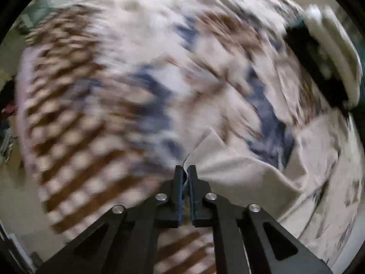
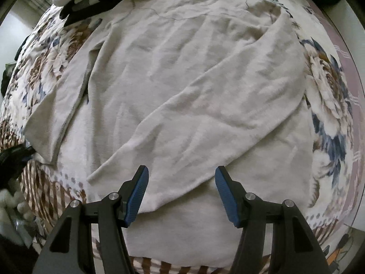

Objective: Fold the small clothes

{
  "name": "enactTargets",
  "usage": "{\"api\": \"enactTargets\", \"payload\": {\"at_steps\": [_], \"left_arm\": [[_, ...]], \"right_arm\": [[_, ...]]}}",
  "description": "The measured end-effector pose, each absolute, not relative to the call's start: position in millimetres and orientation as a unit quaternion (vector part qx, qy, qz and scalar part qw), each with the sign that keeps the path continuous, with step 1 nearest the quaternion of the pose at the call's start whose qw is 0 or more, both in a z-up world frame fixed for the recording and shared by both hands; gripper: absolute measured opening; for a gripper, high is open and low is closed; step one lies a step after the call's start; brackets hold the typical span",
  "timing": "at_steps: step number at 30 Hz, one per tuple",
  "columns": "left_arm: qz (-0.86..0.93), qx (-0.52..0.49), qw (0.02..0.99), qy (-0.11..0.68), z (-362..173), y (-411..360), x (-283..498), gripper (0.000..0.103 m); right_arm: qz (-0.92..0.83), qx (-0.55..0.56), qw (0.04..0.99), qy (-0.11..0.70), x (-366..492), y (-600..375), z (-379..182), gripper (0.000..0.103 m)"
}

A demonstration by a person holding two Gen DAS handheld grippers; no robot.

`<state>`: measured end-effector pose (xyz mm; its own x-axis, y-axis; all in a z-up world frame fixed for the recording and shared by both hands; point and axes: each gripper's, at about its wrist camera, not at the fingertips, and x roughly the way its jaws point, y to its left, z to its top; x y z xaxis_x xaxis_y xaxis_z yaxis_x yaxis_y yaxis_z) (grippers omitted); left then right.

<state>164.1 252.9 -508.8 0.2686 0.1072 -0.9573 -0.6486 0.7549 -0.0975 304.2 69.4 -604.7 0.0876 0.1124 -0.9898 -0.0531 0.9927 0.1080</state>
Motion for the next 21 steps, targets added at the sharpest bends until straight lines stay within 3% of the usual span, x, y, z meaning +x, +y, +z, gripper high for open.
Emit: {"api": "enactTargets", "payload": {"at_steps": [6,9,12,14,16,21], "left_arm": [[0.289,-0.328,0.721,0.538,-519.7,291.4,111.1,0.002],[0.247,-0.425,0.697,0.522,-543.5,295.9,100.5,0.006],[0.236,-0.513,0.673,0.478,-547.8,299.9,90.8,0.023],[0.226,-0.568,0.663,0.432,-546.9,303.2,82.5,0.048],[0.224,-0.596,0.655,0.407,-545.3,303.2,76.7,0.054],[0.218,-0.672,0.613,0.355,-545.8,296.9,53.0,0.055]], "right_arm": [[0.047,0.026,0.736,0.675,307.3,61.3,-602.3,0.063],[0.046,0.028,0.733,0.678,306.3,56.1,-601.9,0.063],[0.045,0.021,0.736,0.675,308.2,54.4,-597.8,0.063],[0.043,0.021,0.735,0.676,309.2,51.1,-596.0,0.063],[0.038,0.025,0.733,0.679,309.0,46.7,-595.5,0.063],[0.028,0.044,0.729,0.682,307.5,37.3,-592.9,0.063]]}}
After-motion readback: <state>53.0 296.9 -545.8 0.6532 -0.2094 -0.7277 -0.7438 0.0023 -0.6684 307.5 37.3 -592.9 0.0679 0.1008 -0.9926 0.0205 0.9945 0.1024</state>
